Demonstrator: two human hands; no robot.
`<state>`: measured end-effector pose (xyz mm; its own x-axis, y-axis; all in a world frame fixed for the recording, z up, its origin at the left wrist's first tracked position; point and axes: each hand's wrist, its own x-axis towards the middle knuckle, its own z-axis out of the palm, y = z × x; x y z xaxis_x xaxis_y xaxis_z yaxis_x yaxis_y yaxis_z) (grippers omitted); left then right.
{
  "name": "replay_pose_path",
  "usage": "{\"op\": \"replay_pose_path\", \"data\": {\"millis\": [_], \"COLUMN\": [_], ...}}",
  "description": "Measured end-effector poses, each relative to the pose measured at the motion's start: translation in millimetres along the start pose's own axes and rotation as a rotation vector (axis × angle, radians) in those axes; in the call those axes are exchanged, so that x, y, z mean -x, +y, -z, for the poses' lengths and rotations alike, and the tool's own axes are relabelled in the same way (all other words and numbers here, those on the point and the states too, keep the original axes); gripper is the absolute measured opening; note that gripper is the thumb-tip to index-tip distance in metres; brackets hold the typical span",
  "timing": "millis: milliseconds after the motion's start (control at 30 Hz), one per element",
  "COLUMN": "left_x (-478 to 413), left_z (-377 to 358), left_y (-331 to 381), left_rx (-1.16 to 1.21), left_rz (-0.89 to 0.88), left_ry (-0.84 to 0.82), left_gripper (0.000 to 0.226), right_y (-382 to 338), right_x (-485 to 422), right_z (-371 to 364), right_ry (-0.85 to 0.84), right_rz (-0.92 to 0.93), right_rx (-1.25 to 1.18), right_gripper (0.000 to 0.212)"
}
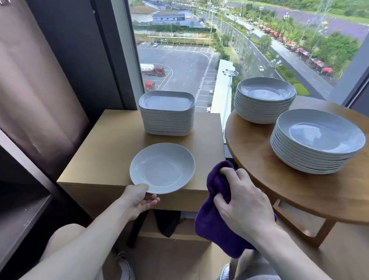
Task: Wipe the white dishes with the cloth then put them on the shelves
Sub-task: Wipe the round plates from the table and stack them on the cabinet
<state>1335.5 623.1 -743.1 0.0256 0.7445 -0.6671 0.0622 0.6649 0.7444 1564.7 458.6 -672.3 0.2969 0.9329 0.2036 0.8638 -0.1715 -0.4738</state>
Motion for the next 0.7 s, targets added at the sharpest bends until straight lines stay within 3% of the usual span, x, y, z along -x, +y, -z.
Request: {"op": "replay_pose_path", "data": {"millis": [267, 433, 533, 700], "left_x": [8.1, 35.6, 58.4, 88.4], "left_z": [-20.6, -45.2, -82.6, -171.4], "left_y": [7.3, -5.1, -2.3, 31.0], "left_rx": [0.156, 0.185, 0.229, 0.030], "left_rz": [0.022, -0.023, -0.081, -0.176], "left_ry": [-0.074, 0.108, -0.073, -0.367], "left_gripper": [0.034, 0.013, 0.008, 0.012], "right_y": [14.4, 20.0, 27.7, 63.9], "right_x": [-7.2, -12.8, -12.4, 1.5], "right_z": [8.2, 27.1, 45.1, 81.0], "right_ry": [0.058, 0.116, 0.200, 0.357], "right_rz": [-0.072, -0.143, -0.202, -0.314], "right_rx": [-0.001, -0.032, -0.077, -0.169], "right_gripper": [0.041, 0.044, 0.043, 0.043]}}
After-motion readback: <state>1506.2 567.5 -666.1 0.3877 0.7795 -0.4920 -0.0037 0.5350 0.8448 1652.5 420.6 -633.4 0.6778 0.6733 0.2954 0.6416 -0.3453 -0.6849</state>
